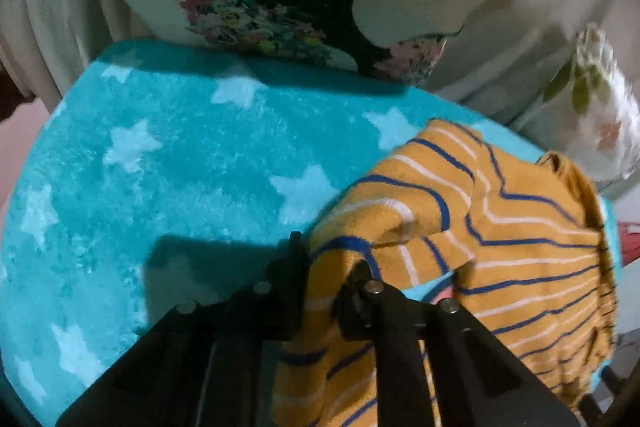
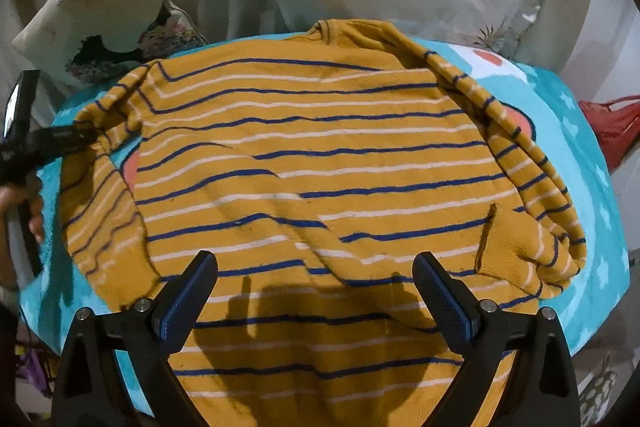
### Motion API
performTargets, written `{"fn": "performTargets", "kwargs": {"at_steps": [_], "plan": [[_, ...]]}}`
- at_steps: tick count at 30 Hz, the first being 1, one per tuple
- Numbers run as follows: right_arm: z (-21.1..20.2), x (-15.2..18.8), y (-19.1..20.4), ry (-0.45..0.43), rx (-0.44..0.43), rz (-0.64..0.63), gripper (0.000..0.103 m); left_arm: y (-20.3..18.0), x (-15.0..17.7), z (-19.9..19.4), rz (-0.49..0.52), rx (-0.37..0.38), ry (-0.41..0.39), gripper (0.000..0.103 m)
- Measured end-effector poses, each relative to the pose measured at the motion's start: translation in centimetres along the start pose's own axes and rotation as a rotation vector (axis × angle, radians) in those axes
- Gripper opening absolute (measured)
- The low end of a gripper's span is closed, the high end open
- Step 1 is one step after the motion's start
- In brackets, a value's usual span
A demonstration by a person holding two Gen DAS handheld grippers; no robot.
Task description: Fold small clothes
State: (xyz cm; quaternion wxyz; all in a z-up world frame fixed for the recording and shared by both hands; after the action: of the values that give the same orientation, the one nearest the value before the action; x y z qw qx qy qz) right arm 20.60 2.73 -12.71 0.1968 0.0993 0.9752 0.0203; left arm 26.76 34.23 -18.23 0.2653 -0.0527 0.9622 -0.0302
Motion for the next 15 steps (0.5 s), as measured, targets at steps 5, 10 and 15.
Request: {"fn": "performTargets", "kwargs": {"at_steps": [5, 10, 15], "plan": [[0.6, -1.8, -2.5, -0.021, 0.024, 0.052, 0.1, -0.3, 1.9, -2.4, -0.029, 0.021, -0.035, 0.051], [1.7, -7.2, -5.8, -0.092, 0.077, 0.025, 0.1, -1.9, 5.7, -5.1, -0.114, 0.057, -0.029, 0.058], [5.8, -16.5, -7.1, -0.18, 0.098, -0.107, 0.1, -4.4, 9.5, -6.6, -0.208, 0.039, 0.023, 0.058]]}}
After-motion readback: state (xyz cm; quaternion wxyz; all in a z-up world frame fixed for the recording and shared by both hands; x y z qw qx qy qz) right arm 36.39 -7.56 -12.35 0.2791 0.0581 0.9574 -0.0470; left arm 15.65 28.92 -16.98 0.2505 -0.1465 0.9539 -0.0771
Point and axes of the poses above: each gripper's, at about its wrist camera, not at the fingertips, and z roughly the way its jaws point, y to its left, x to its underside, the point moved 8 cm from there along z, roughly the way its jaws point, and after that the axes turned 13 degrees about z, right-handed, at the moved point
